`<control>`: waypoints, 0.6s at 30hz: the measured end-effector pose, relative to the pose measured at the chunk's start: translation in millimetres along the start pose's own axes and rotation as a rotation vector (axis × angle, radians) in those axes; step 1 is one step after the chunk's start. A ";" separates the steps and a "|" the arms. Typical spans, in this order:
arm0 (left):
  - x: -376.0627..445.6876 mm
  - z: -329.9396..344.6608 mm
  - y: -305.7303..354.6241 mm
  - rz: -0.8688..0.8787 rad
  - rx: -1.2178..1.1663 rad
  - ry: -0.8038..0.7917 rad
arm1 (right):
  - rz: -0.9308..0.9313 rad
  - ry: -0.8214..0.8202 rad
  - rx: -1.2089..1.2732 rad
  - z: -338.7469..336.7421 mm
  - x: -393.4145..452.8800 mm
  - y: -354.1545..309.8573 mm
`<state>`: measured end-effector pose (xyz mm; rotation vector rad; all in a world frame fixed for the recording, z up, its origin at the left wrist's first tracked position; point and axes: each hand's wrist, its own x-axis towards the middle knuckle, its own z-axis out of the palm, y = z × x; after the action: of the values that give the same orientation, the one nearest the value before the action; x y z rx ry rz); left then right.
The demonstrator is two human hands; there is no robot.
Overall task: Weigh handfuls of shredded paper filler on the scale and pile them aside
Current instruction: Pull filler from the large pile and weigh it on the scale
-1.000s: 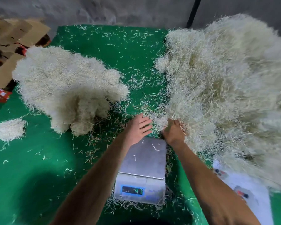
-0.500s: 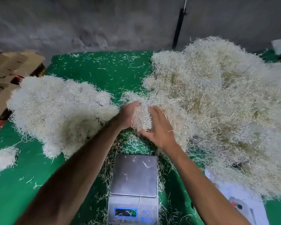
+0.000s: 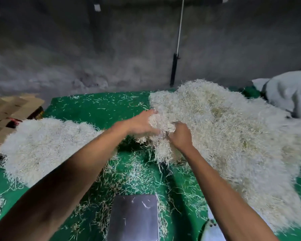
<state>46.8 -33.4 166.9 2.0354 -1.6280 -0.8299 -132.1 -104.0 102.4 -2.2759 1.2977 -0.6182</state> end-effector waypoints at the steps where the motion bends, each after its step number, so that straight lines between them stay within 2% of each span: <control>1: 2.6 5.3 -2.5 -0.004 0.074 -0.004 | -0.063 0.044 0.017 -9.1 6.8 -7.0; 4: 8.5 -8.5 3.9 -0.027 -0.031 0.169 | -0.156 0.101 -0.161 -23.4 8.7 -5.7; 6: 5.5 -27.6 18.6 -0.025 -0.094 0.240 | -0.064 0.056 -0.225 -17.1 0.6 10.2; 8: 2.6 -37.7 32.5 -0.045 -0.165 0.218 | 0.081 -0.038 -0.140 -7.9 -6.8 21.3; 10: 2.5 -36.1 43.3 -0.079 -0.309 0.269 | 0.122 -0.061 0.010 -1.3 -9.4 24.7; 13: 0.3 -27.3 48.7 -0.191 -0.614 0.338 | 0.010 0.065 0.194 -0.1 -7.1 14.7; 15: 3.2 -25.4 51.0 -0.188 -0.669 0.324 | -0.066 0.180 0.259 -4.1 -4.2 -2.2; 18: 11.3 -27.8 66.9 -0.164 -0.755 0.390 | -0.123 0.192 0.034 -1.6 -1.5 -12.4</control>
<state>18.1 -61.8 228.2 1.6435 -0.7732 -0.8602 -125.4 -97.3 110.6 -2.3278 1.2276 -0.9141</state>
